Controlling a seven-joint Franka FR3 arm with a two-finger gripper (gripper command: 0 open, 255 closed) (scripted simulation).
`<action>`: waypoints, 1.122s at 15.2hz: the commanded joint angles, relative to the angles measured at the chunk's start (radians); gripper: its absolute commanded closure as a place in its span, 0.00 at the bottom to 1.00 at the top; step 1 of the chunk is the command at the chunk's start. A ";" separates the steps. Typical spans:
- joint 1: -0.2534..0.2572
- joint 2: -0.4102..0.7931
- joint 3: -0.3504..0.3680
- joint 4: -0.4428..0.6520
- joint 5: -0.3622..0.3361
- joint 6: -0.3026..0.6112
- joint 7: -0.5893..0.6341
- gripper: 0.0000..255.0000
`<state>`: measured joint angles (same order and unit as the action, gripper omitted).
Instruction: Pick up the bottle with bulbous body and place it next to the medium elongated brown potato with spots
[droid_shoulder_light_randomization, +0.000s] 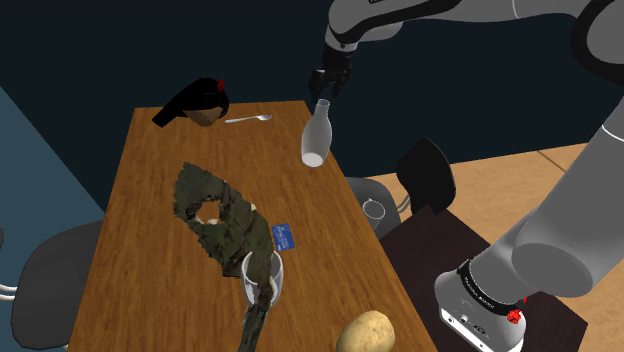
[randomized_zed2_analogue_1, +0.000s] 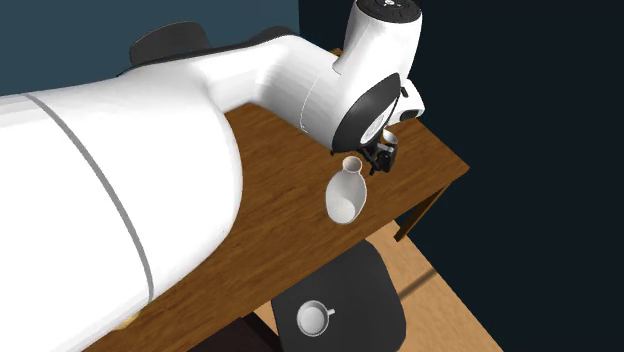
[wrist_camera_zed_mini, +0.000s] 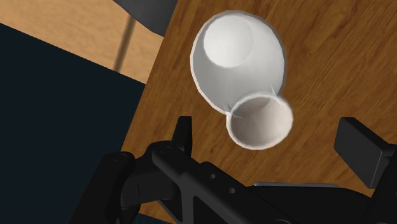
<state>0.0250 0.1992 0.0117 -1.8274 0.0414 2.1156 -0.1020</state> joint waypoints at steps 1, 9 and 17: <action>0.001 0.027 0.001 0.015 -0.002 0.013 0.001 0.00; 0.003 0.068 0.002 -0.019 -0.001 0.088 0.000 0.00; 0.003 0.068 0.002 -0.019 -0.001 0.088 0.000 1.00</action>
<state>0.0281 0.2665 0.0136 -1.8461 0.0407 2.2034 -0.1018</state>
